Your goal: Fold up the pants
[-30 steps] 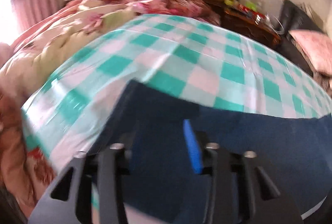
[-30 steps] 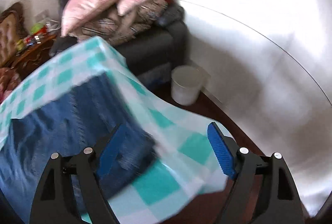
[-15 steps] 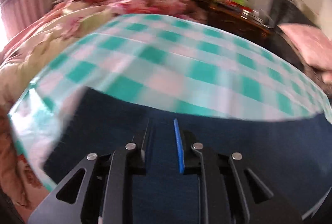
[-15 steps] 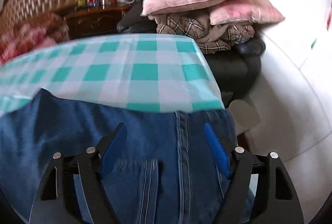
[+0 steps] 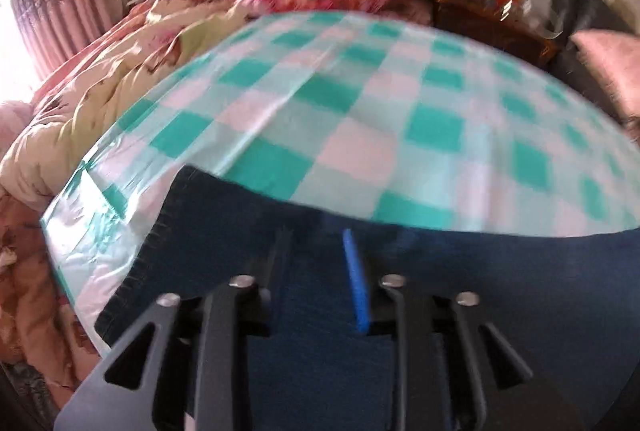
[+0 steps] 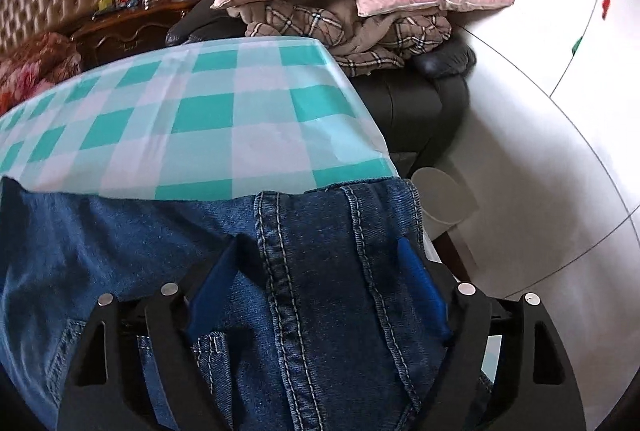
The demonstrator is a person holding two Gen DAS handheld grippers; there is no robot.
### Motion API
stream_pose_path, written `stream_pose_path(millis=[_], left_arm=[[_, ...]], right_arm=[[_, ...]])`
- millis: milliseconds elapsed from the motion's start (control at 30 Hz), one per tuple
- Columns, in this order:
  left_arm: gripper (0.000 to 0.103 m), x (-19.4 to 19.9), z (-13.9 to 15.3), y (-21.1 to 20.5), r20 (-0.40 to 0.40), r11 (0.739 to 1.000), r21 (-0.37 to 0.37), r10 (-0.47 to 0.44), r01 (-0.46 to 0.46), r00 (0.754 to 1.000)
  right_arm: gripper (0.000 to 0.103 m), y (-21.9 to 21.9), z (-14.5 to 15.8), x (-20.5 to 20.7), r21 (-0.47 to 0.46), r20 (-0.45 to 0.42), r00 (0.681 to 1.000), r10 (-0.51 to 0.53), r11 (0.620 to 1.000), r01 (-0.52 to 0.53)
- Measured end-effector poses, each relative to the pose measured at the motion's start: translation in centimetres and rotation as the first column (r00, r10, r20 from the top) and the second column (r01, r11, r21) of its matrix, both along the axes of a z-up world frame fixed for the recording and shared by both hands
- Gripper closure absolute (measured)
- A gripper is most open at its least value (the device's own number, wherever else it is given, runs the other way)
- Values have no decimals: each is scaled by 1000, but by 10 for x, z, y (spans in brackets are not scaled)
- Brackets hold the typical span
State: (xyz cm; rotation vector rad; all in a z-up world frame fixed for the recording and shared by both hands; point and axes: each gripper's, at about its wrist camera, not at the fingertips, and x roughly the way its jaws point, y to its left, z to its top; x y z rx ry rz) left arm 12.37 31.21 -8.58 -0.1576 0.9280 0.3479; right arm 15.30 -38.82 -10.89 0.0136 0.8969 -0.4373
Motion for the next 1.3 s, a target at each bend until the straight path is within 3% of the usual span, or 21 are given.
stream_pose_path(millis=[167,333,467,567,667,767,867,1000,1300], left_arm=[[50,-29,8,-70,76,984,-5,-175,176,982],[41,-54,-1,-132,126,970,-9,-239,242,963],[34,-64,-7,-188,145,943,-59,-316,327,938],[34,-66,-13,-218,150,922,-57,-370,382,917],[34,-62,-28,-217,66,934,-49,-351,354,934],[34,-64,-32,-194,46,957,-81,-276,279,960],[34,-67,-30,-181,-6,974,-57,-221,221,975],[34,-73,-21,-188,-34,979,-5,-204,204,978],[34,-75,0,-238,-41,963,36,-265,266,963]], right_arm=[[26,8,24,-30,4,65,996,-55,998,55],[25,45,41,-78,44,116,993,-2,999,-3],[25,95,33,-103,80,107,989,103,990,-112],[25,120,24,-111,40,88,985,146,988,-150],[25,120,11,-115,-4,28,993,115,993,-115],[21,102,-2,-118,30,-22,996,83,996,-83],[16,88,-5,-127,80,-6,998,65,995,-64],[16,92,1,-132,62,-5,999,36,997,-36],[17,167,24,-139,151,85,964,252,953,-263]])
